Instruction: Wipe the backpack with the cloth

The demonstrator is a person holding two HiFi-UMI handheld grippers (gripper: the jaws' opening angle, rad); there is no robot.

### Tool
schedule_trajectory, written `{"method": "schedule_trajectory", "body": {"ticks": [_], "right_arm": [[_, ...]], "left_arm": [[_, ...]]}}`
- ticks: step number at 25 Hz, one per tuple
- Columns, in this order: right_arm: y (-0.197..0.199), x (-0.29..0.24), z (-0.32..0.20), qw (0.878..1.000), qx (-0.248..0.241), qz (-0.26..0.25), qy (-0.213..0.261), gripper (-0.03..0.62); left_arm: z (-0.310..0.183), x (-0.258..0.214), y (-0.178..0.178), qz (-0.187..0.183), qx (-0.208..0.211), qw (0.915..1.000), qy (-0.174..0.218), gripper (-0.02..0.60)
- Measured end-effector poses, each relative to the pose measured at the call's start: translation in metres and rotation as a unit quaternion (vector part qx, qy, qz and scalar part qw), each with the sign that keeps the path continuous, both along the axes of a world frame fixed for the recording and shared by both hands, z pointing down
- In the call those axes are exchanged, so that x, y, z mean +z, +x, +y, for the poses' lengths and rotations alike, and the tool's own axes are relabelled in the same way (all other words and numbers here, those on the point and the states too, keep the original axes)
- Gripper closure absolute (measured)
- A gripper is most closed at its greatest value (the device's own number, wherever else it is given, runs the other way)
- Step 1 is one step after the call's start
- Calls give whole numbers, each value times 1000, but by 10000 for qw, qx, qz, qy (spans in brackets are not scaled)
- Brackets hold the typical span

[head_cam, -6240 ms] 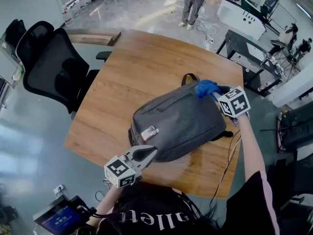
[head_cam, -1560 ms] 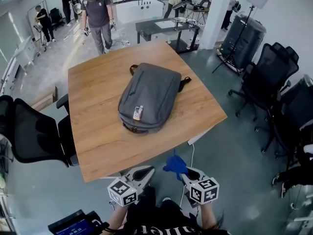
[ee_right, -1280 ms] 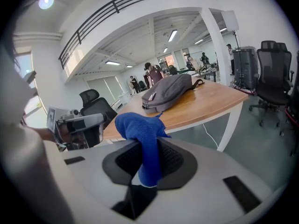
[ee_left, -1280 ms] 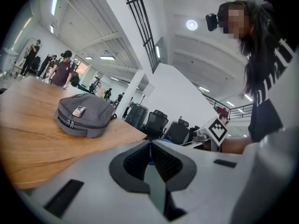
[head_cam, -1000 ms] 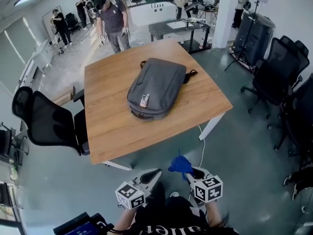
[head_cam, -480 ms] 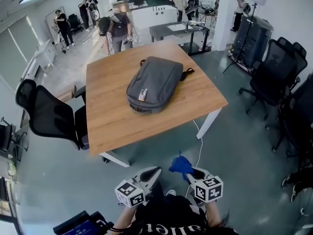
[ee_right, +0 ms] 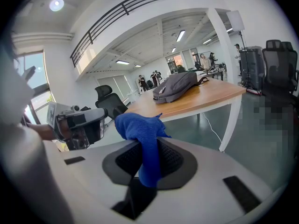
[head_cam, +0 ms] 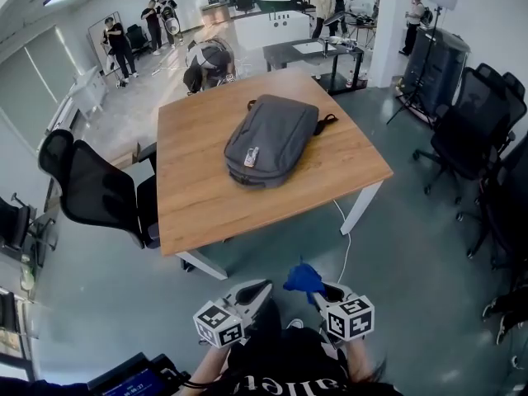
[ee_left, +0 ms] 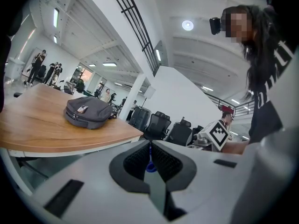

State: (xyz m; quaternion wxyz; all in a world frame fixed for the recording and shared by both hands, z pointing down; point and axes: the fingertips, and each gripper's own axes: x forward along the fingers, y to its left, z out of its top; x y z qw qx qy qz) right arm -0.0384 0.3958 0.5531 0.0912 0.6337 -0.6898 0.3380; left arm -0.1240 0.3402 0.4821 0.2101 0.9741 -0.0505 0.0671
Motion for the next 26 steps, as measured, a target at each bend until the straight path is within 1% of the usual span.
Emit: {"method": "schedule_trajectory", "body": {"ticks": [10,26], "right_arm": [[6,8,5,9999,131,1,-113,516],[0,8,1,9998,-69,47,-181,516]], "left_arm": [[3,7,9,-7,199,9998,-31,583],[-3,6,4,53,32,10000,-30,583]]}}
